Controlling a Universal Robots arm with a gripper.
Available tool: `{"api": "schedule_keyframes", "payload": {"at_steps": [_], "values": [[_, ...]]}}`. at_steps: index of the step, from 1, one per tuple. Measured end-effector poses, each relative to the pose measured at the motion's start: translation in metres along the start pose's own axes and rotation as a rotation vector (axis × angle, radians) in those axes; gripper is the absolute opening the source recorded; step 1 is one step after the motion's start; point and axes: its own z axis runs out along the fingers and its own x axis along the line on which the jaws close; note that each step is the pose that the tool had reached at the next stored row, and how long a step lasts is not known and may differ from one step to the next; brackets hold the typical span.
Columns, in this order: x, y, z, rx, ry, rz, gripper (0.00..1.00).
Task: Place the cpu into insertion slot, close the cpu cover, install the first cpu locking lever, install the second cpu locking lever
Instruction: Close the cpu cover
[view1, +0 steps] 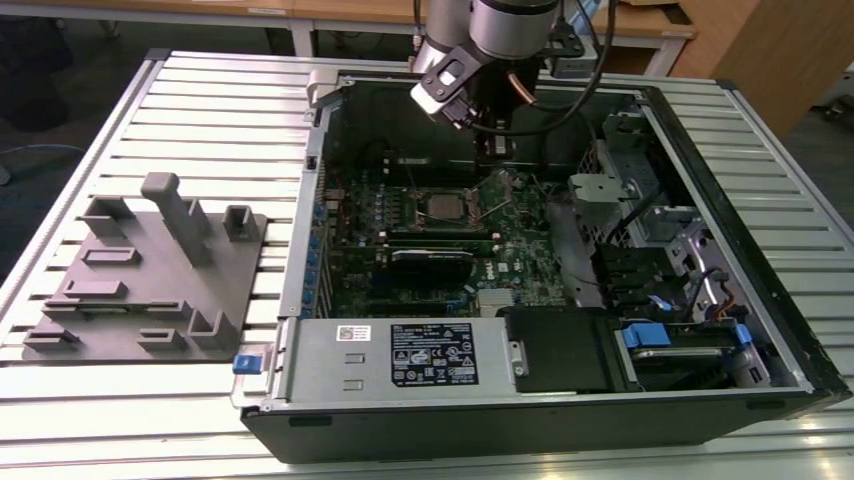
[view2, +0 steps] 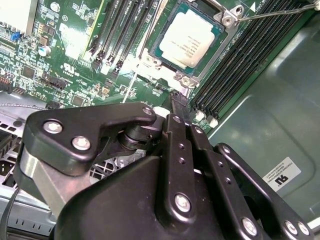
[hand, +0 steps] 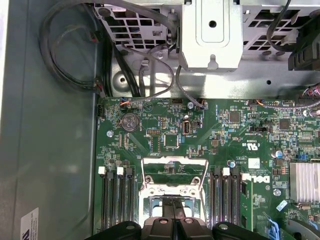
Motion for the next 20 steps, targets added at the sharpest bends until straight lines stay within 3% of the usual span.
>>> {"api": "schedule_keyframes", "payload": {"at_steps": [8, 20], "values": [[0.0004, 0.0104, 0.0006, 0.0, 0.0, 0.0, 0.11], [0.0014, 0.0346, 0.0022, 0.0001, -0.0001, 0.0, 0.11]]}}
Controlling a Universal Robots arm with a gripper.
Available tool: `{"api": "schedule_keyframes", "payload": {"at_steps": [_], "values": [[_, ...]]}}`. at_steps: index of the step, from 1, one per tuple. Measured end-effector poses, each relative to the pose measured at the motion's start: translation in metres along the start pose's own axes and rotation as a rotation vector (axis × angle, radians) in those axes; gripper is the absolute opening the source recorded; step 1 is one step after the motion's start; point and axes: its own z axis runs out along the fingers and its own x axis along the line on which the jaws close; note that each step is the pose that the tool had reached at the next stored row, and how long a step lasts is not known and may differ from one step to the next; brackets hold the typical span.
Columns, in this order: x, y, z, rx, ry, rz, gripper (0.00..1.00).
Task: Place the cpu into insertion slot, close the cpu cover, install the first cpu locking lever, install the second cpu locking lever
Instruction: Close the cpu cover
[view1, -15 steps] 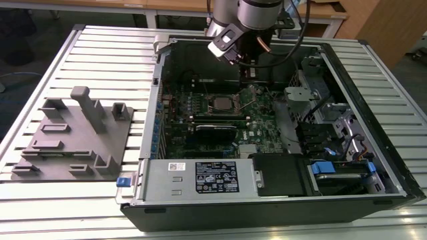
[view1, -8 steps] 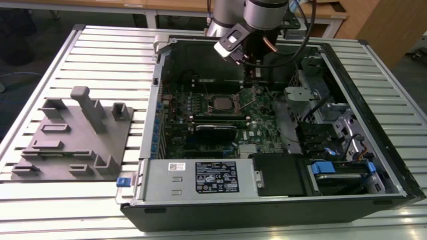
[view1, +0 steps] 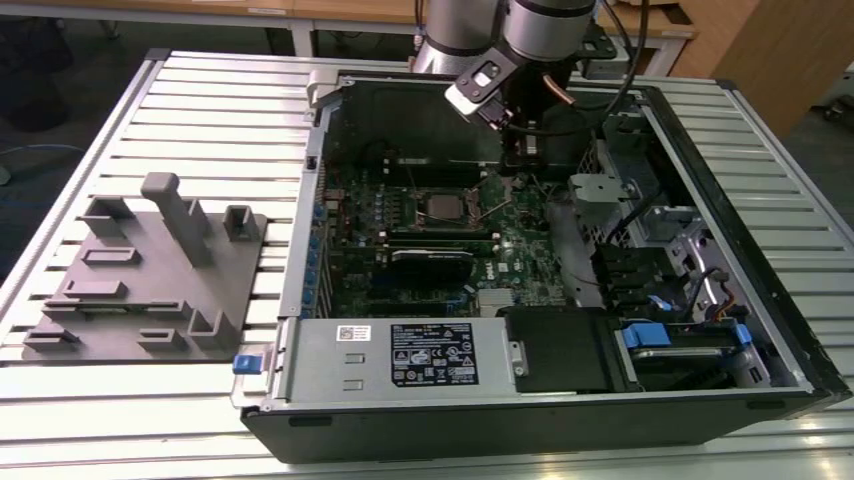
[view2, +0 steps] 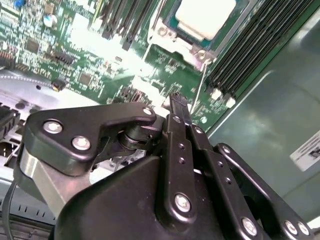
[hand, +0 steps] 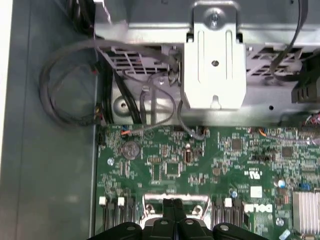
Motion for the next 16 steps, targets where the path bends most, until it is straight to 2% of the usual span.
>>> {"api": "schedule_keyframes", "payload": {"at_steps": [8, 12, 16], "values": [[0.0009, 0.0147, 0.0014, -0.0003, -0.001, 0.008, 0.11], [0.0013, 0.0161, 0.0023, -0.0012, -0.0034, 0.043, 0.11], [0.0013, 0.0162, 0.0023, -0.0013, -0.0034, 0.044, 0.11]]}}
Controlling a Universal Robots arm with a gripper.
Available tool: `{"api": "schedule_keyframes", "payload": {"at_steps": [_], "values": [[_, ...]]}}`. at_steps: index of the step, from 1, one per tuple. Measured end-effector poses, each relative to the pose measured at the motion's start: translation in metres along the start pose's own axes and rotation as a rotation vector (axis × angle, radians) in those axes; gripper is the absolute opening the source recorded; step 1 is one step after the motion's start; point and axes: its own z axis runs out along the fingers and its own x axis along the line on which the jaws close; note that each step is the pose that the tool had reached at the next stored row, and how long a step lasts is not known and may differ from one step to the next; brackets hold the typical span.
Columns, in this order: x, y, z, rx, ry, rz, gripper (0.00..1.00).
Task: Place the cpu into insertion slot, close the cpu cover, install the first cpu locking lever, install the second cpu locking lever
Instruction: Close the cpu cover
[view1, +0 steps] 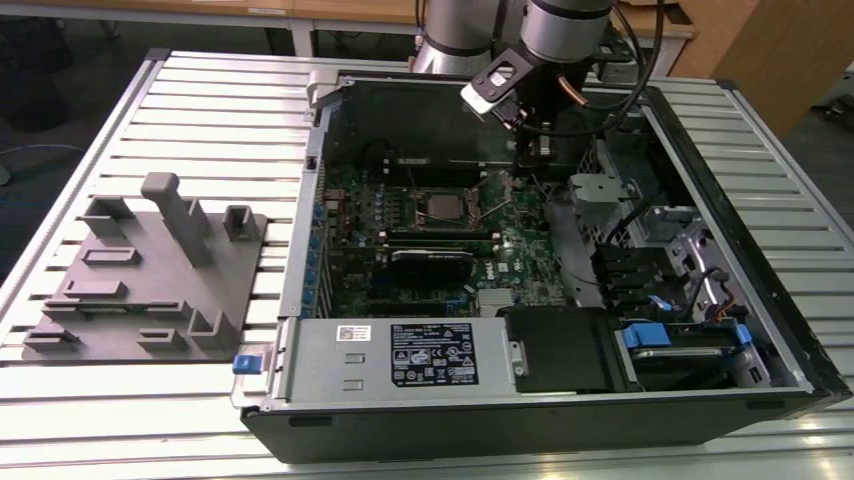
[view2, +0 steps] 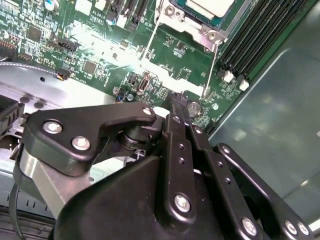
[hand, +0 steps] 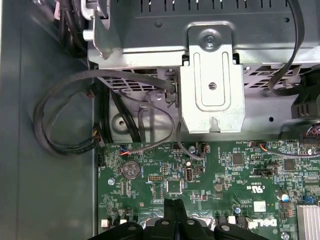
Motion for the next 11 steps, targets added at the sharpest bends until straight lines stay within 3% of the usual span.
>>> {"api": "schedule_keyframes", "payload": {"at_steps": [2, 4, 11], "values": [[0.0, 0.0001, 0.0001, 0.0035, 0.0, 0.0, 0.11], [0.0, 0.0006, 0.0002, 0.0222, -0.0009, 0.001, 0.11], [0.0002, 0.0028, 0.0011, 0.0288, -0.0012, 0.001, 0.11]]}}
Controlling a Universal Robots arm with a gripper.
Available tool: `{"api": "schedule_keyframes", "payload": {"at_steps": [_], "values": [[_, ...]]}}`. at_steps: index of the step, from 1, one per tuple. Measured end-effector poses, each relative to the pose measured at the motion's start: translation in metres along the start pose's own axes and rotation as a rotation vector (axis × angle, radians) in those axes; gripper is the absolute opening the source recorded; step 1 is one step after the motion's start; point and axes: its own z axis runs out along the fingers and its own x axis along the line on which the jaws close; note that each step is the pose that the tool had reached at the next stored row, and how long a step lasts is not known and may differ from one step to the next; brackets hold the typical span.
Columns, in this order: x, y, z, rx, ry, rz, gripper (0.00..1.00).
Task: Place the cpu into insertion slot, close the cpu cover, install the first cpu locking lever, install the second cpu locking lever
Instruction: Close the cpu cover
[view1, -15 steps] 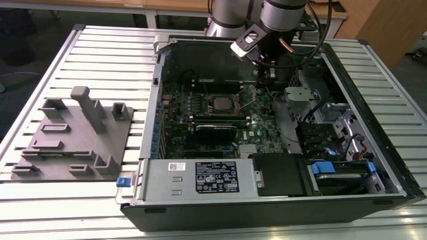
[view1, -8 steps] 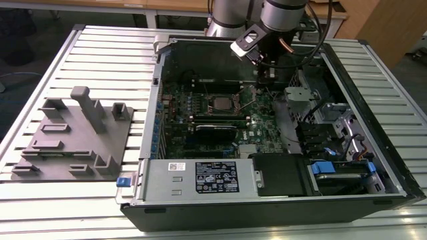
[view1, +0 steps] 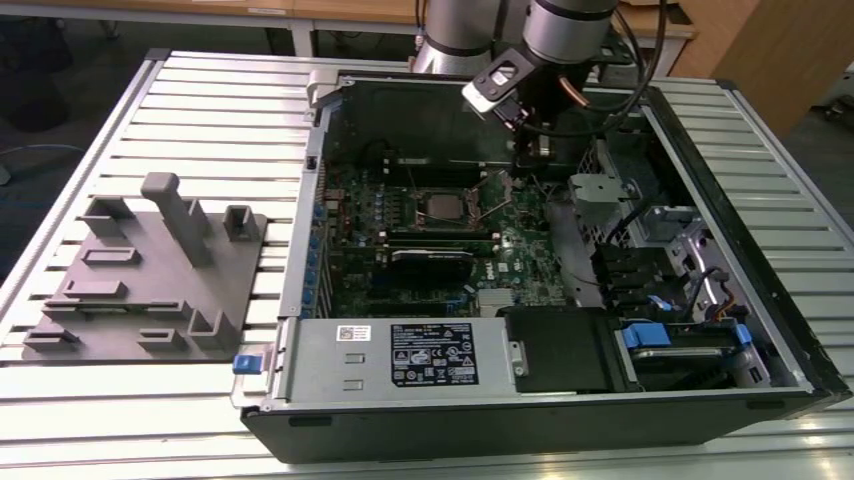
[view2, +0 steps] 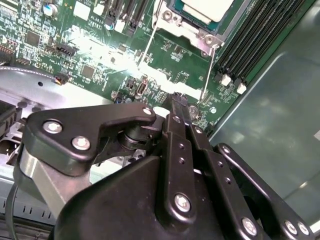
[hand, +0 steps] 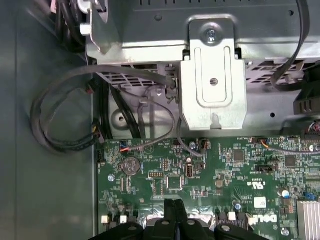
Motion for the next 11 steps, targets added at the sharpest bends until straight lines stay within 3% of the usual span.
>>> {"api": "schedule_keyframes", "payload": {"at_steps": [11], "values": [[0.0013, 0.009, 0.0048, 0.0102, -0.0008, 0.001, 0.11]]}}
